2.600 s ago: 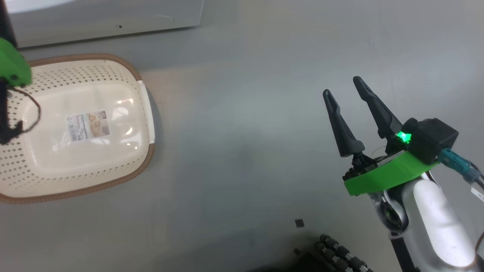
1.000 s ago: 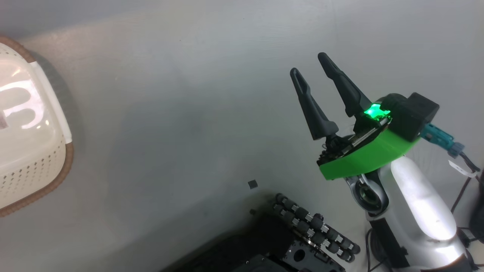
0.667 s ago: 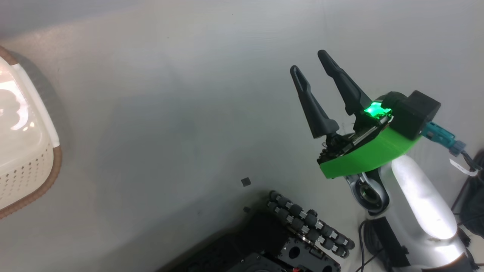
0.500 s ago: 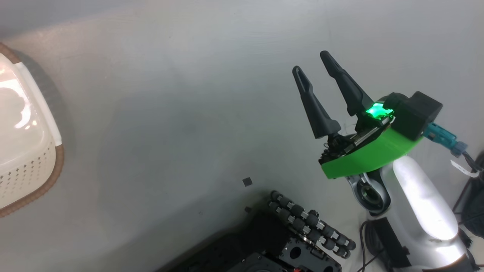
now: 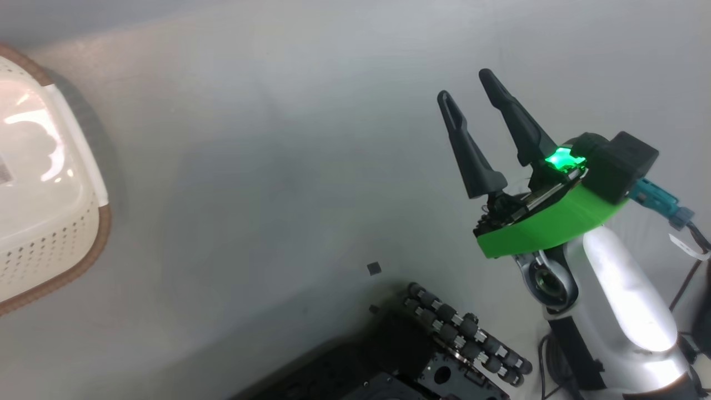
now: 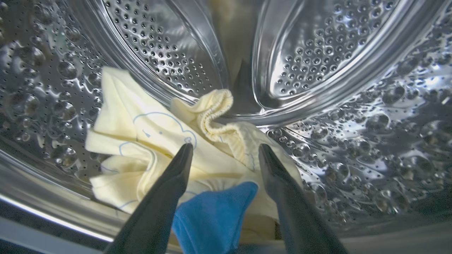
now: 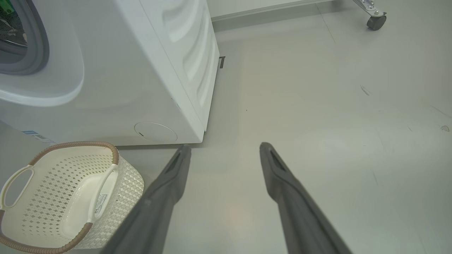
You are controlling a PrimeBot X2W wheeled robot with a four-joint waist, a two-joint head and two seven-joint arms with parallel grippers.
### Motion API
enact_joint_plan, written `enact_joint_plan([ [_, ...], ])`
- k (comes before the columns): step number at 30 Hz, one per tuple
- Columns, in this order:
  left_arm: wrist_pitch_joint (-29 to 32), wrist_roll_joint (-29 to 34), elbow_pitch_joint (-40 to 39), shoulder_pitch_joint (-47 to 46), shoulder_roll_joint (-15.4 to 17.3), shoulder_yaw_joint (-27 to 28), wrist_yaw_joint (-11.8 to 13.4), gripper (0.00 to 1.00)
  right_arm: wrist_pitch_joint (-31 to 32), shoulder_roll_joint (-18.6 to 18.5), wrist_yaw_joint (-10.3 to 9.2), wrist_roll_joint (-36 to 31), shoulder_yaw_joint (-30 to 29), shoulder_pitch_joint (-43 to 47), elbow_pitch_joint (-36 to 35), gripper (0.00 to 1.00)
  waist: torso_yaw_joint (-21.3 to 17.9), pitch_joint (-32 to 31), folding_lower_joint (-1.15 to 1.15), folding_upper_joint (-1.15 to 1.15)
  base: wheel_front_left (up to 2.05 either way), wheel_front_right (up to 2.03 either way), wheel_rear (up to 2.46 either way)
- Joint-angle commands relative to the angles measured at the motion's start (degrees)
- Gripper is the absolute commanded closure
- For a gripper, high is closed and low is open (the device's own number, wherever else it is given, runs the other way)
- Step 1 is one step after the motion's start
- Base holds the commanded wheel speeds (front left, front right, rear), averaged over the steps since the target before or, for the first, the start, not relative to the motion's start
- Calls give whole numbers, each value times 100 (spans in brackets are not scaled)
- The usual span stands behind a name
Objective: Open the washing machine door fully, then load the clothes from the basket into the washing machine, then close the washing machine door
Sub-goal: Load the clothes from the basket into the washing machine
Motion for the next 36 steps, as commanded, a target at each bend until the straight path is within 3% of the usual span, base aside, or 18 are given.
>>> enact_joint_plan([
  [1,47,-68,-321,149,191,162,95,0,-54,-30,20,-51,-4,159,-139,0,91,-61,0,0,0,0,0],
  [9,-110,-434,-1549,1479,298,437,550,0,-54,-30,20,-325,-317,266,-190,0,552,-371,0,0,0,0,0],
  [18,-834,-978,-2592,3147,213,939,919,0,-55,-30,20,-619,-517,366,-220,0,1017,-753,0,0,0,0,0],
  [29,-2554,-1296,-3332,5556,-531,1213,1136,0,5,-130,20,-1050,-942,667,-291,0,1650,-1568,0,0,0,0,0],
  [36,-2897,-1240,-3538,6509,-1111,977,1205,0,240,-244,20,-1265,-1188,943,-459,0,2002,-2145,0,0,0,0,0],
])
